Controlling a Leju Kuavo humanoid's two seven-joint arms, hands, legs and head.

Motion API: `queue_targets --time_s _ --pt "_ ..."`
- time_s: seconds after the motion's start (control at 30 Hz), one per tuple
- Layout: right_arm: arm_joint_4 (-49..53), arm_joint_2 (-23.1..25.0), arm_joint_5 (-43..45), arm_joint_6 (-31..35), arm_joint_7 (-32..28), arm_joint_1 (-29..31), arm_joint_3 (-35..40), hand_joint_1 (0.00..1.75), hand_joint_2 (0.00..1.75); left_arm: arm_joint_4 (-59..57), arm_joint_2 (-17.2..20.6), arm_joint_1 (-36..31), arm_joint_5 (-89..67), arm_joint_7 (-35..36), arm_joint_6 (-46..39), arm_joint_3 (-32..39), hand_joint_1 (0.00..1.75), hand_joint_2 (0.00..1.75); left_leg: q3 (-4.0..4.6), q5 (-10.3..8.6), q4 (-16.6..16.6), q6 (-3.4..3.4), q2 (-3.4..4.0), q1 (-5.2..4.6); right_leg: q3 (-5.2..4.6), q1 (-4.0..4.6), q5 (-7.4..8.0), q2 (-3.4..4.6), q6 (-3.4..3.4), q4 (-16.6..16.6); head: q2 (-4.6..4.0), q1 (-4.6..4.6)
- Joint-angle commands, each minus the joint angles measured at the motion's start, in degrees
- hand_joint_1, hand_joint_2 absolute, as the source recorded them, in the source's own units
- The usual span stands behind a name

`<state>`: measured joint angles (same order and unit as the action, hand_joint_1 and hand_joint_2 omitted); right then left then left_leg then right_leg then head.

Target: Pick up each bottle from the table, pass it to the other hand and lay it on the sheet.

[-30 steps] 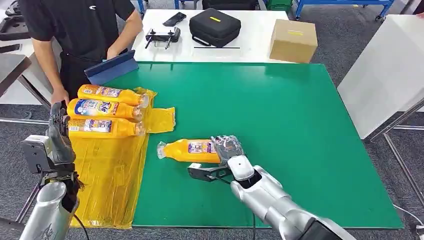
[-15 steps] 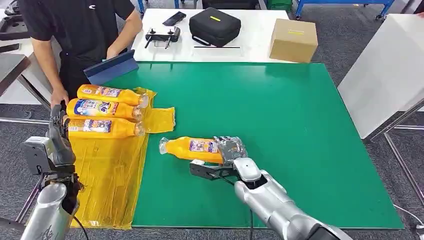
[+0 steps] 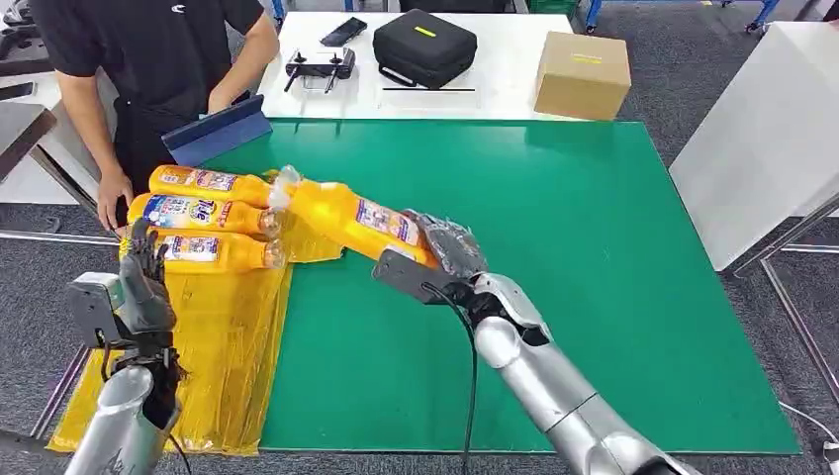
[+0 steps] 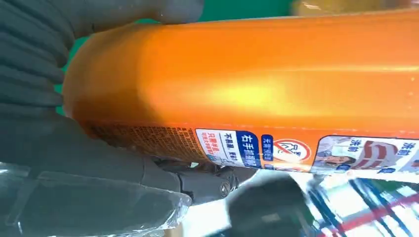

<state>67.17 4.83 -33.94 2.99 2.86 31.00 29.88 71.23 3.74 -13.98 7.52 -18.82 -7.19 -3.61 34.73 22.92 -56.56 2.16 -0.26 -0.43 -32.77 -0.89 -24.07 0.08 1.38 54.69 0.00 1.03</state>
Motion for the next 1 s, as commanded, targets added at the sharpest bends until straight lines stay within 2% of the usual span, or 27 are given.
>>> queue_targets --time_s 0.03,0.33,0.67,1.0 --pt "6.1 2.8 2.8 -0.7 -1.3 2.6 0.2 1.75 1.75 -8.0 -5.6 -5.3 3.3 2.1 3.0 -6.4 0.0 0.0 -0.11 0.07 -0.1 -0.17 -0.17 -0.04 0.16 -0.04 -0.14 -0.2 -0.09 0.1 0.0 -0.02" --pt "9.3 4.9 3.6 -1.4 -1.1 2.0 4.9 1.75 1.75 -8.7 -10.2 -6.3 7.4 4.3 4.6 -12.5 0.0 0.0 -0.06 0.08 0.0 -0.14 -0.12 -0.05 0.14 -0.03 -0.12 -0.13 -0.07 0.0 0.0 0.0" --pt "6.8 6.3 5.2 -1.6 -0.8 4.0 8.0 1.75 1.75 -9.6 -10.5 -8.5 9.3 4.6 5.1 -15.2 0.0 0.0 0.19 0.01 0.0 -0.08 -0.01 -0.01 0.05 0.0 -0.03 -0.03 -0.03 0.0 0.0 -0.04" --pt "5.8 6.6 5.5 -1.9 -0.7 4.4 8.4 1.75 1.75 -10.2 -10.2 -9.0 9.7 4.4 5.4 -16.1 0.0 0.0 -0.02 0.12 0.0 -0.16 0.05 0.0 0.25 0.01 -0.11 0.01 -0.09 0.0 0.0 -0.02"
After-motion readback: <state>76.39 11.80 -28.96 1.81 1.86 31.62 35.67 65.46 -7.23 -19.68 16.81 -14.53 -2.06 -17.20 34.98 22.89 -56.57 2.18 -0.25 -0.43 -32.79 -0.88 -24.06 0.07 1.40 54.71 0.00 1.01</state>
